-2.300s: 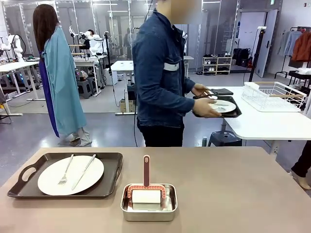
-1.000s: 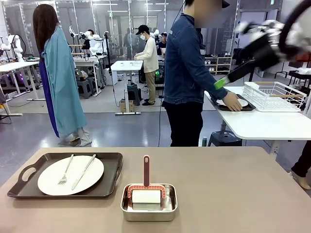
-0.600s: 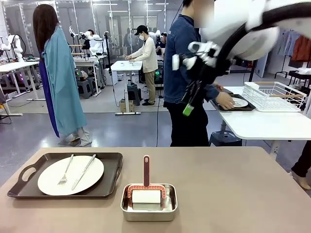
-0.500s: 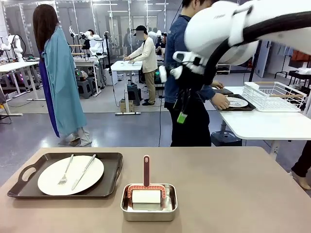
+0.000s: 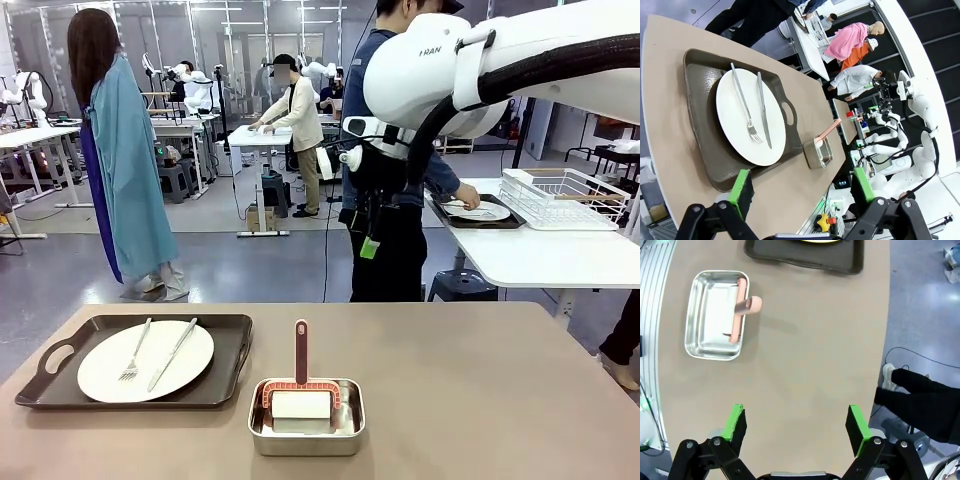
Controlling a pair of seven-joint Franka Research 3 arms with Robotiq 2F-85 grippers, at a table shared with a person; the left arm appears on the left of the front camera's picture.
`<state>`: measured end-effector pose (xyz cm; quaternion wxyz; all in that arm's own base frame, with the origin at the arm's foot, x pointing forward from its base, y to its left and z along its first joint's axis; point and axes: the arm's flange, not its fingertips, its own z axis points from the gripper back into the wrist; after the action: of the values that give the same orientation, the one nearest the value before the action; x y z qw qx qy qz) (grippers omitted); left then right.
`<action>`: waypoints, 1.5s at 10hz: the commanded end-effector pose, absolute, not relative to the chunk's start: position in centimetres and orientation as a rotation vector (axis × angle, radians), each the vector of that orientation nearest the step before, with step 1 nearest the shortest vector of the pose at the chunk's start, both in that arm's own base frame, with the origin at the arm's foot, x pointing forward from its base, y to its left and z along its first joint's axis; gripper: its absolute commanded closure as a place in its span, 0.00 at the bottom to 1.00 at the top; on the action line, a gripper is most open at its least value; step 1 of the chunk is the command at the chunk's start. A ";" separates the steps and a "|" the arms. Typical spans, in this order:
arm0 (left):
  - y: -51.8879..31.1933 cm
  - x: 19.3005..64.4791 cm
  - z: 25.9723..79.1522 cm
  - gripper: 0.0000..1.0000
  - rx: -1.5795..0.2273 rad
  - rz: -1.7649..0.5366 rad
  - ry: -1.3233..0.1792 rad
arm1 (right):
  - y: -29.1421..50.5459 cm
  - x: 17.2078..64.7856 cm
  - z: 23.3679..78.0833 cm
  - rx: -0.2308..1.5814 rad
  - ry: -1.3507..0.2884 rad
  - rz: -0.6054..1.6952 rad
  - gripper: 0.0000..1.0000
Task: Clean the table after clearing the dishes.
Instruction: When the left (or right) Handle tray is removed, use the left hand (or right hand) to clean the left (or right) side of the table with the Lint Roller.
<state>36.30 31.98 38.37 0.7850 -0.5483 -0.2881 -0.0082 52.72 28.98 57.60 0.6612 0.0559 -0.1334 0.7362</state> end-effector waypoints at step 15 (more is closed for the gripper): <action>32.0 36.3 38.7 0.00 -1.205 0.000 -0.629 | 43.0 51.3 46.5 0.346 0.212 1.862 0.00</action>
<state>36.30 31.97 38.37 0.7849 -0.5486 -0.2880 -0.0082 51.71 42.61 45.77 0.5617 0.1725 0.0714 0.8060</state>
